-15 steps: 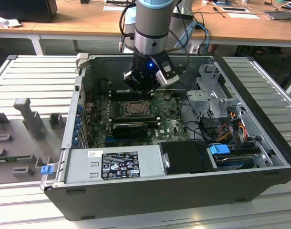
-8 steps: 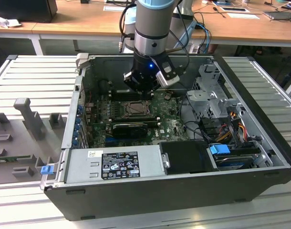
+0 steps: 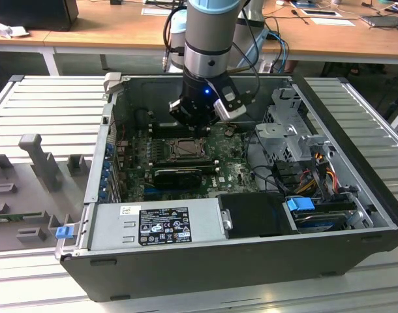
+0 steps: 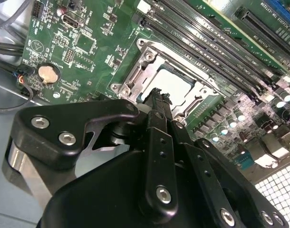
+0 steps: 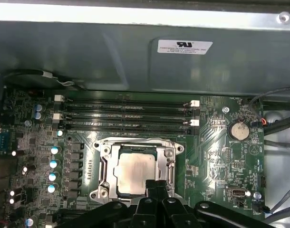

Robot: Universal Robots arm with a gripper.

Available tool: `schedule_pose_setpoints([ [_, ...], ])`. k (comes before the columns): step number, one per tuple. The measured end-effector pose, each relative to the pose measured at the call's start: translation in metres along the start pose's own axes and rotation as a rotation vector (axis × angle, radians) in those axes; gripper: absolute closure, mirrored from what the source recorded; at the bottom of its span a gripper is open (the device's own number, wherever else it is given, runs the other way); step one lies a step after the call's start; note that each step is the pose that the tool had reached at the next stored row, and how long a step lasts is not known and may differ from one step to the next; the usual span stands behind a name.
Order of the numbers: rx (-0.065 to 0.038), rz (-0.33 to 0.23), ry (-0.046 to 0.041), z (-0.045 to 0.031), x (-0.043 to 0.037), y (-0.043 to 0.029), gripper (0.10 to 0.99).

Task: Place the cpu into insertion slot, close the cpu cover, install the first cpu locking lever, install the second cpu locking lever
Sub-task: 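Install the second cpu locking lever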

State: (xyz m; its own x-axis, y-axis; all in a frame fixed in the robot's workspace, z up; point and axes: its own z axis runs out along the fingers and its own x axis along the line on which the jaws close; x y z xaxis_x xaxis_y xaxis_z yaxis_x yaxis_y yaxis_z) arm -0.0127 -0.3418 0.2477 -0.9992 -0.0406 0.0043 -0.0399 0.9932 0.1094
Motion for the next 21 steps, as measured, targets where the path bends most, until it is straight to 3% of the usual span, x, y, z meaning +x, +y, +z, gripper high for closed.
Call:
schedule_pose_setpoints([
  [5,0.000,0.000,0.0014,0.0027,0.0003,-0.0075,0.980],
  [6,-0.002,0.001,0.0033,0.0044,0.0005,-0.0115,0.980],
  [8,-0.006,0.000,0.0038,0.0048,0.0011,-0.0264,0.980],
  [11,-0.008,0.001,0.0035,0.0051,0.0028,-0.0355,0.980],
  [13,-0.017,0.000,0.0034,0.0063,0.0131,-0.0376,0.980],
  [18,-0.021,0.000,0.0032,0.0079,0.0344,-0.0372,0.980],
  [21,-0.022,-0.001,0.0033,0.0117,0.0412,-0.0373,0.980],
])
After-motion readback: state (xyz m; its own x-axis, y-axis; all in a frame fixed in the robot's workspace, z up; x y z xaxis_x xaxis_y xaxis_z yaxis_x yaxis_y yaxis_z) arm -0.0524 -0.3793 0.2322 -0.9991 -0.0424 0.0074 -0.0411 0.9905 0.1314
